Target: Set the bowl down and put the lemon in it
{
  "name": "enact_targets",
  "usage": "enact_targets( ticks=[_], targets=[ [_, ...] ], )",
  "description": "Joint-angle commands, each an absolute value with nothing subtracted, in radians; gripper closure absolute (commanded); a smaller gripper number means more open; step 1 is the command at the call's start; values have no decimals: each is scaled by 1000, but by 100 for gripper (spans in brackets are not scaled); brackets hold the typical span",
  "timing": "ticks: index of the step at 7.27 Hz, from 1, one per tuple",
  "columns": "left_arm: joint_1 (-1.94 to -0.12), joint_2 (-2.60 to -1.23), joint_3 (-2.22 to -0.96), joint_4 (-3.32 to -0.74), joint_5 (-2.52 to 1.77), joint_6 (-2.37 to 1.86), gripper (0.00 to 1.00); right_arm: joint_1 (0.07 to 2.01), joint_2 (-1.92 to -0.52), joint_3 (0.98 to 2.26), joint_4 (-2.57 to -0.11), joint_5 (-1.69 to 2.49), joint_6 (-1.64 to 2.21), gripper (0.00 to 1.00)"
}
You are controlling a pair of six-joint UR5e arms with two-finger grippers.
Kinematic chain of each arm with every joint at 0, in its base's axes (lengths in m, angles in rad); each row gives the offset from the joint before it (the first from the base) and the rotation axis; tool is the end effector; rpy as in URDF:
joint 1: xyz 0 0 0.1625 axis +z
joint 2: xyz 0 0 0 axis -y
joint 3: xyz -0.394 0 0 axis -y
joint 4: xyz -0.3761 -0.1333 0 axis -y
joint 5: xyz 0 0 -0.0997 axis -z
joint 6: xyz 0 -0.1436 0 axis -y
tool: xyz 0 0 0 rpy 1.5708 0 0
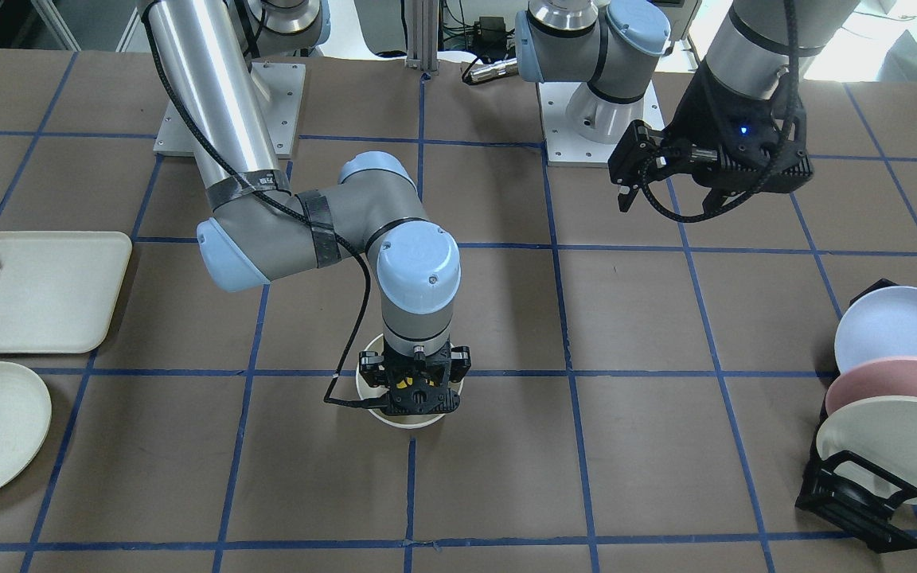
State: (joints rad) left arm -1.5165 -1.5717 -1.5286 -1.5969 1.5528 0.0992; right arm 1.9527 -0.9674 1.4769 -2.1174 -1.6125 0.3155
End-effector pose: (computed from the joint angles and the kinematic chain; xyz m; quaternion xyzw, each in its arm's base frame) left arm -0.1097 -0.4847 0.4300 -0.0225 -0.9997 0.0083 0.0084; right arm 0.3629 -0.5621 0.1638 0.0328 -0.9991 0.0246 0.0133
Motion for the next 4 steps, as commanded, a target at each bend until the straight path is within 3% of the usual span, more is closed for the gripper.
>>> enact_targets(
  ticks=[1, 2, 4],
  targets=[
    [-1517, -1569, -1529, -1597, 1557, 103, 0, 1953, -968, 1482, -2126, -1615, 316, 5],
    [-1517, -1569, -1528, -1597, 1552, 103, 0, 1953, -972, 1482, -2109, -1617, 318, 0],
    [-1516, -1568, -1529, -1597, 1555, 103, 0, 1954, -1017, 1482, -2105, -1621, 314, 0]
  ],
)
